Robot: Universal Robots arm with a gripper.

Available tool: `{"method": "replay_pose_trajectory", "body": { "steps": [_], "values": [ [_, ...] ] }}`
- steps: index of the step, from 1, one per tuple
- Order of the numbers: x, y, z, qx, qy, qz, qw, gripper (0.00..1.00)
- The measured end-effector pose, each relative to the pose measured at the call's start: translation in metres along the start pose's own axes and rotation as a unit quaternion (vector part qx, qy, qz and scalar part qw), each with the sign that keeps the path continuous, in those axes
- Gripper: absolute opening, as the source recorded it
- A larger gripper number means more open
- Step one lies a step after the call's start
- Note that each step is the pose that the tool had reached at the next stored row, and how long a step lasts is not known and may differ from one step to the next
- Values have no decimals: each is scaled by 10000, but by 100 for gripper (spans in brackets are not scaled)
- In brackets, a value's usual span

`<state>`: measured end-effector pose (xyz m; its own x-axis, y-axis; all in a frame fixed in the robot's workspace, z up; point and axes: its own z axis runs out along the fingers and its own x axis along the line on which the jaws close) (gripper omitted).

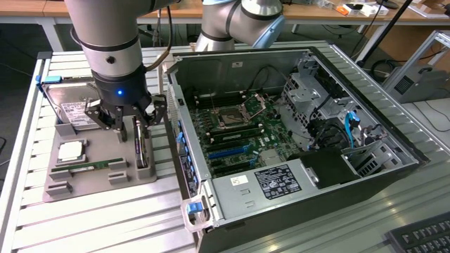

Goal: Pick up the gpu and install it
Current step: 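Pick up the gpu and move the gpu toward the slot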

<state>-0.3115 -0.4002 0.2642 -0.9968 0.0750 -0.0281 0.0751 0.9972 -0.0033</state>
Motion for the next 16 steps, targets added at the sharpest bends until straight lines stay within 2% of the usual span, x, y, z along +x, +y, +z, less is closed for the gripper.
{"method": "replay_pose_trajectory", "body": {
  "steps": [10,16],
  "values": [
    [1,0,48,17,-2,-1,10000,48],
    [2,0,88,48,-4,-1,10000,48]
  ]
}}
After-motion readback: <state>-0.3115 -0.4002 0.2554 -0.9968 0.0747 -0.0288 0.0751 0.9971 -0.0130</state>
